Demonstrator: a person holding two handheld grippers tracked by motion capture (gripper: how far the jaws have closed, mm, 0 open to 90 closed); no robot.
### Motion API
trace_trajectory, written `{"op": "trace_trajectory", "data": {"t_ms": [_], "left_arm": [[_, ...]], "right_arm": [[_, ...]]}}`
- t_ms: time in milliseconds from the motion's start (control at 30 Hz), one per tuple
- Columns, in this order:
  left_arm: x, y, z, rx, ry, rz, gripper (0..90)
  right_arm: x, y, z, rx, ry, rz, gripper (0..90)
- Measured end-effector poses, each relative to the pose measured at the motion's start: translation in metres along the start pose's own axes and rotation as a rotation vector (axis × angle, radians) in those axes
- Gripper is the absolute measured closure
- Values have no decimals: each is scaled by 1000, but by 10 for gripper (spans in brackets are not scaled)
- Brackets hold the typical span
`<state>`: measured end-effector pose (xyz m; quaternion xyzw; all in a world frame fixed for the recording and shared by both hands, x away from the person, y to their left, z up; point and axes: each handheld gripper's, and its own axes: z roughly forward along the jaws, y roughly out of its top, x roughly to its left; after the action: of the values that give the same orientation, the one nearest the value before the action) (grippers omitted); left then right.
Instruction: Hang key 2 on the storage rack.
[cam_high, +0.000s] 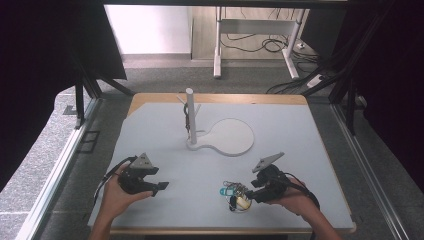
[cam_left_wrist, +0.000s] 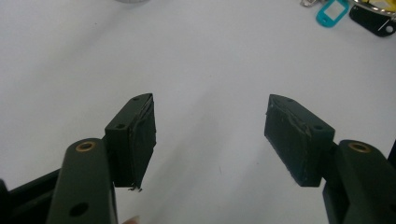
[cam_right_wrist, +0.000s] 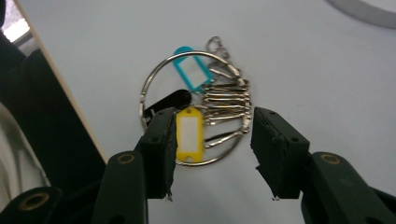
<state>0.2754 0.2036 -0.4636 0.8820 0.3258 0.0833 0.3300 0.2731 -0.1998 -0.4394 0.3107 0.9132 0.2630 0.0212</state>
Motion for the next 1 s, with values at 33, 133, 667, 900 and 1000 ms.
{"op": "trace_trajectory", "data": {"t_ms": [33, 133, 667, 900, 1000], "left_arm": [[0, 0, 1, 6, 3, 3, 343], [-1, -1, 2, 17, 8, 8, 342], [12, -16, -1, -4, -27, -100, 348], [15, -18, -6, -18, -23, -104, 349], [15, -18, -6, -13, -22, -101, 347]], "right_arm": [[3, 1, 2, 8, 4, -7, 522], [10, 6, 7, 30, 24, -30, 554], [33, 19, 47, 134, 113, -94, 631], [35, 25, 59, 167, 107, -101, 629], [35, 26, 63, 184, 108, -94, 638]]}}
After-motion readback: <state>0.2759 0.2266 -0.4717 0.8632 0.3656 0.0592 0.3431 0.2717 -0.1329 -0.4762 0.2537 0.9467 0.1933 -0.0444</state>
